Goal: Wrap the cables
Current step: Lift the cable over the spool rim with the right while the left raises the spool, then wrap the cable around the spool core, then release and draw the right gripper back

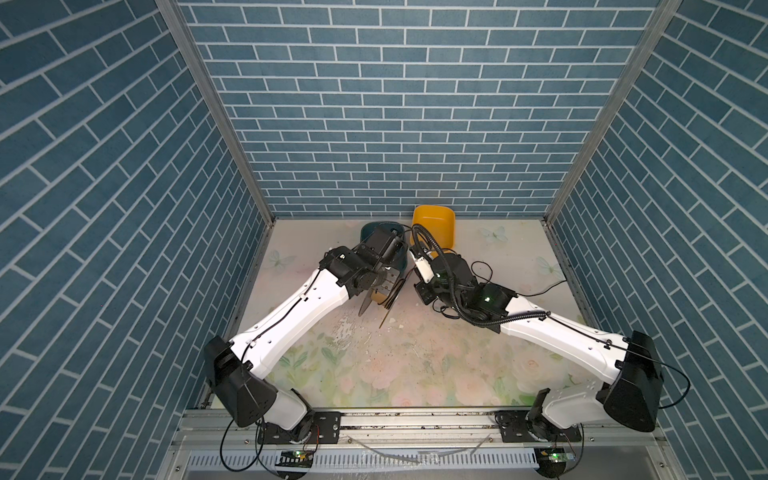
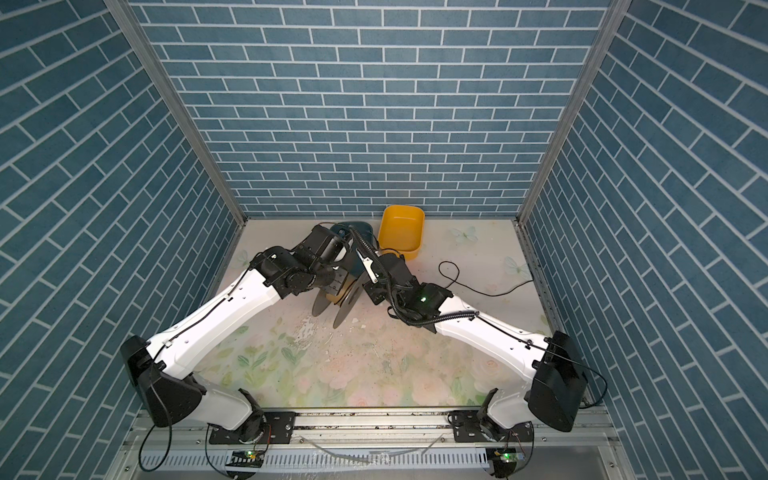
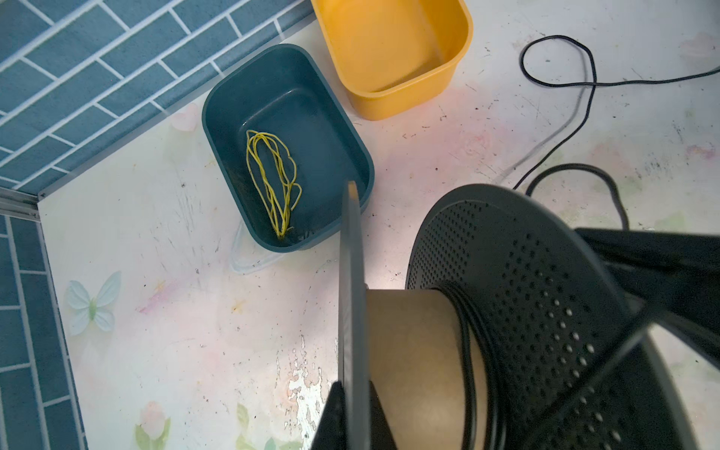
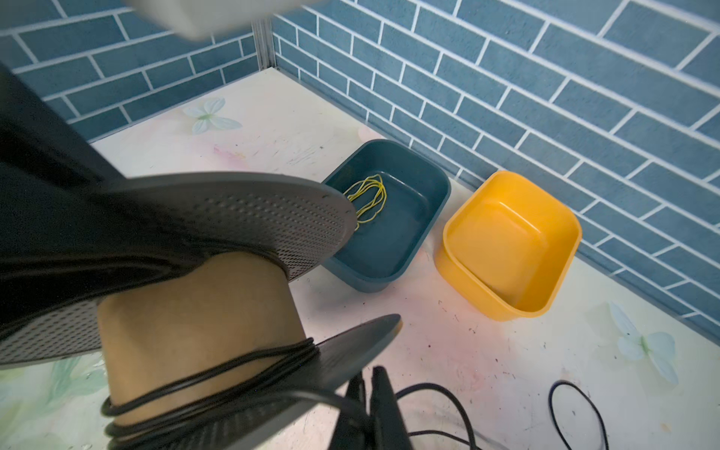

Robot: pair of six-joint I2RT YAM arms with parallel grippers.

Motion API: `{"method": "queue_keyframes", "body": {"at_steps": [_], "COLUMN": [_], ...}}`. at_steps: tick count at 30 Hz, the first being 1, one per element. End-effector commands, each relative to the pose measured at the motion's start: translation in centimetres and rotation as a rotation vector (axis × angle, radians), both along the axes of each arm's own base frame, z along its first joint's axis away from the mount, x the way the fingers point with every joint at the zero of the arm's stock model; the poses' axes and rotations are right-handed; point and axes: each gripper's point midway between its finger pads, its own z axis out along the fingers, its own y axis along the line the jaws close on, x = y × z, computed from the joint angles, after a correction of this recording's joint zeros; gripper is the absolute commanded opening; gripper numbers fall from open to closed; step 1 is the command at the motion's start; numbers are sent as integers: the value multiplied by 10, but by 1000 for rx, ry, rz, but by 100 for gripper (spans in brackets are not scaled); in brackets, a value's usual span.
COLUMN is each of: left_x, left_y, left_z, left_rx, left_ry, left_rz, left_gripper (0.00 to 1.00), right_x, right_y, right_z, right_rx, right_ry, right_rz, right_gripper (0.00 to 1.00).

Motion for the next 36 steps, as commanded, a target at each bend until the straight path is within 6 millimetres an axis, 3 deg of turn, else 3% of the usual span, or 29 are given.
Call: {"method": "queue_keyframes", "body": {"at_steps": [1, 9, 18, 24, 30, 36], "left_x": [-8, -20, -28, -33, -34, -25], "left_y": [19, -2, -8, -14, -15, -13], "left_z": [11, 15, 27, 47, 67, 81], "left_rx": [74, -6, -36, -170, -273, -404], "left_ry": [-3, 19, 36, 61, 68, 85], "left_rz": [-19, -161, -234, -258, -261, -216], "left_gripper": [0, 0, 0, 0, 0, 0], "right_x": [20, 28, 27, 23, 7, -6], "right_y": [-39, -51, -51, -48, -46, -55], "right_z": [9, -8, -29, -44, -44, -33], "right_rx": [11, 48, 66, 136, 205, 244], "right_ry": [40, 145, 233, 316, 344, 289], "right_rz": [-112, -65, 0, 52, 116, 135], "right_gripper": [6, 15, 20, 44, 73, 76]}}
